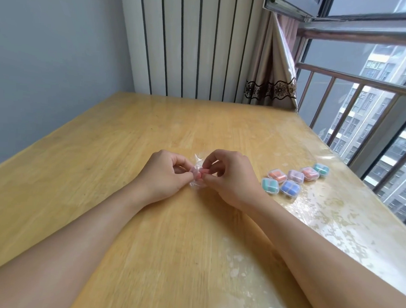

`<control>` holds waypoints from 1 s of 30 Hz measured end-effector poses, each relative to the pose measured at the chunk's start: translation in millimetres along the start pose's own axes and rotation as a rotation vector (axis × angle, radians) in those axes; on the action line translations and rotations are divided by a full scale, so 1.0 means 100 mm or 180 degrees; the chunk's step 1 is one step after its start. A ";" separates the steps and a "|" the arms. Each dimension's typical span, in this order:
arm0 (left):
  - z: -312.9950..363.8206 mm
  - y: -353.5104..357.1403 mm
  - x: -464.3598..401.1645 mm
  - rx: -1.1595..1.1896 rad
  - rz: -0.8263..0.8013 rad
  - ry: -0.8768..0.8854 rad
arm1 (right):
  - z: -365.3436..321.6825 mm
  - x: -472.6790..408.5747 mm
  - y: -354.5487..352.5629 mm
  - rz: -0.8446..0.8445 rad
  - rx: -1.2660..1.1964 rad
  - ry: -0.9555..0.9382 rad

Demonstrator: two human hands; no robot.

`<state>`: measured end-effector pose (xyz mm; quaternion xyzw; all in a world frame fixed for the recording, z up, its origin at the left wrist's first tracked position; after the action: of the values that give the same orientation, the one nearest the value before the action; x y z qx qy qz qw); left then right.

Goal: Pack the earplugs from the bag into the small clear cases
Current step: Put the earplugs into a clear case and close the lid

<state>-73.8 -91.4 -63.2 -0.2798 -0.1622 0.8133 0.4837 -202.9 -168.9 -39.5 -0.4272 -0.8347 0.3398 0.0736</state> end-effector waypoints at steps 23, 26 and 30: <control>0.17 -0.39 0.04 -0.1280 0.0745 0.0287 | 0.09 0.14 -0.49 -0.0686 -0.1405 0.0491; 0.28 -0.35 0.06 -0.1327 0.0763 0.0564 | 0.21 0.11 -0.69 -0.0624 -0.1155 0.0672; 0.73 -0.17 0.18 -0.1200 0.0727 0.1596 | 0.31 0.07 -0.75 -0.0548 -0.0715 0.0722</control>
<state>-113.9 -66.9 -1.8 -0.5721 -0.1533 0.7238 0.3539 -269.8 -209.1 -17.5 -0.3953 -0.8872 0.1865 0.1480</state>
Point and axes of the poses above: each hand's wrist, its own x-axis away from the middle knuckle, its own y-axis out of the palm, z = x × y, the point moved 10 cm from there along -x, towards the middle knuckle, and after that the axes turned 11 degrees about y, right-handed, at the moved point
